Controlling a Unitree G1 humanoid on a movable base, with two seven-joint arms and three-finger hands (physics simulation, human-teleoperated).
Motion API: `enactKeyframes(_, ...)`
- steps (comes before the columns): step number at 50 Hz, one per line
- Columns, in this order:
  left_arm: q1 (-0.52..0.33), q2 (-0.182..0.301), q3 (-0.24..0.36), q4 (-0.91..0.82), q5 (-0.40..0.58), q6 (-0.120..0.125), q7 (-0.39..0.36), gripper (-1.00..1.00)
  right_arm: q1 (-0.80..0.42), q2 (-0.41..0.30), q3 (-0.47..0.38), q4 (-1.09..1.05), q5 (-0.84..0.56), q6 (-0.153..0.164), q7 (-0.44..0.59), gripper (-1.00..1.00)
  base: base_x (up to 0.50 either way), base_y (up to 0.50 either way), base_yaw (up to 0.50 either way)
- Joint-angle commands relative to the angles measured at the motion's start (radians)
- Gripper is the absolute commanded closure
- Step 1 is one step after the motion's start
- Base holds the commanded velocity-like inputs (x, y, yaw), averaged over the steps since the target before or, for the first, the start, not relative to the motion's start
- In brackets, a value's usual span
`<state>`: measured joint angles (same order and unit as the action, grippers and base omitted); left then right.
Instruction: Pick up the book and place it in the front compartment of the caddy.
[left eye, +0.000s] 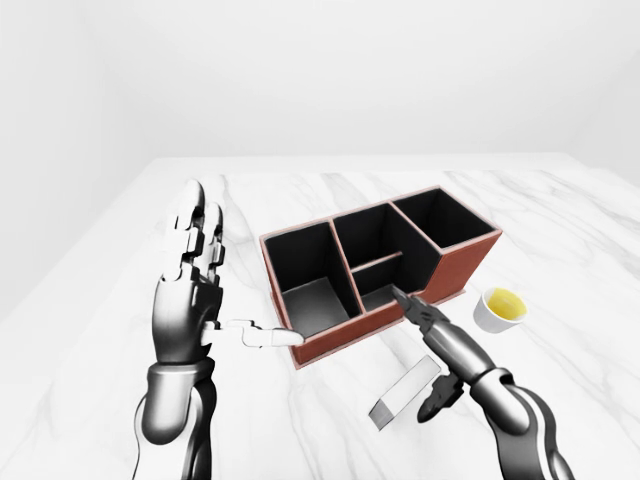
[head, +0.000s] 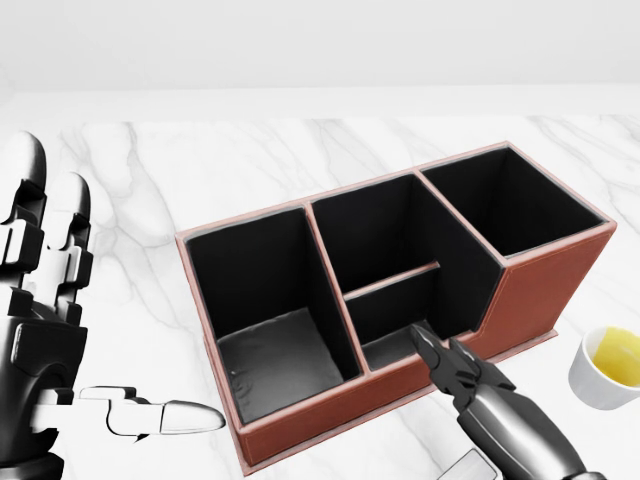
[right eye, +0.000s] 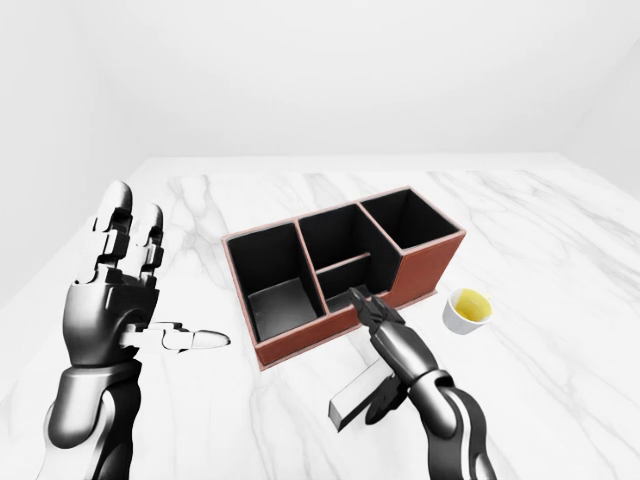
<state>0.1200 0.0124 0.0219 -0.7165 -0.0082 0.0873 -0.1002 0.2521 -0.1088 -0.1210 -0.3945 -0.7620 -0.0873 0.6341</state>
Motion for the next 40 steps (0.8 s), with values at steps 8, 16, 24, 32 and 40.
enactKeyframes(8, -0.001, 0.000, 0.001, 0.001, -0.001, 0.000, -0.001, -1.00, -0.029, -0.013, 0.009, 0.000, -0.090, 0.000, -0.021, -1.00, 0.00, 0.00, 0.00)
enactKeyframes(16, 0.000, 0.000, -0.002, -0.001, 0.000, 0.000, 0.000, -1.00, -0.034, -0.017, 0.015, -0.023, -0.089, 0.000, 0.000, -1.00, 0.00, 0.00, 0.00)
enactKeyframes(24, 0.002, 0.000, 0.000, -0.007, -0.002, 0.000, -0.001, -1.00, -0.045, -0.018, 0.018, -0.030, -0.098, 0.000, 0.012, -1.00, 0.00, 0.00, 0.00)
enactKeyframes(32, 0.000, 0.000, 0.000, -0.011, -0.002, 0.000, -0.001, -1.00, -0.051, -0.016, 0.029, -0.061, -0.096, 0.000, 0.027, -1.00, 0.00, 0.00, 0.00)
enactKeyframes(40, 0.003, 0.000, -0.002, -0.010, -0.001, 0.000, 0.000, -1.00, -0.033, -0.016, 0.024, -0.066, -0.117, 0.000, 0.005, -1.00, 0.00, 0.00, 0.00)
